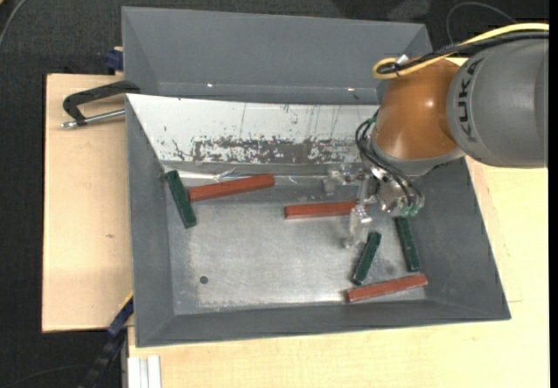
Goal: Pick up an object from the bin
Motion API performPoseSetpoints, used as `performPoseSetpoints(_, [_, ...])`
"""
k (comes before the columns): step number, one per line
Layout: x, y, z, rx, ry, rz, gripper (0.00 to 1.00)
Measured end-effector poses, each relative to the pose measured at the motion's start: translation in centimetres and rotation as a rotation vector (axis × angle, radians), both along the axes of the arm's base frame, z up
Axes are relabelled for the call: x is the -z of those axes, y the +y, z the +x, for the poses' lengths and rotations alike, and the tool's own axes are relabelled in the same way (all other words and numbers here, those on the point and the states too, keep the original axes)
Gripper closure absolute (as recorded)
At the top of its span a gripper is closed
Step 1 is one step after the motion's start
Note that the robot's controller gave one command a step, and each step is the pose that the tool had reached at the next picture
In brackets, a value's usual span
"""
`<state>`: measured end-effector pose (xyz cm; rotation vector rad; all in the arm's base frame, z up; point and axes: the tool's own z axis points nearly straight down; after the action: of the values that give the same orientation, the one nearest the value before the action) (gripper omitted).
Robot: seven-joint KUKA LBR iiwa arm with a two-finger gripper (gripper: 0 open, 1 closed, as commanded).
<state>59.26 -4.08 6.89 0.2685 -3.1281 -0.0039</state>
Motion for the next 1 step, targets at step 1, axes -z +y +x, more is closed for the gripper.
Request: performPoseSetpoints(1, [-0.21,-0.08,0.10,0.000,-0.004,-0.001,1.00])
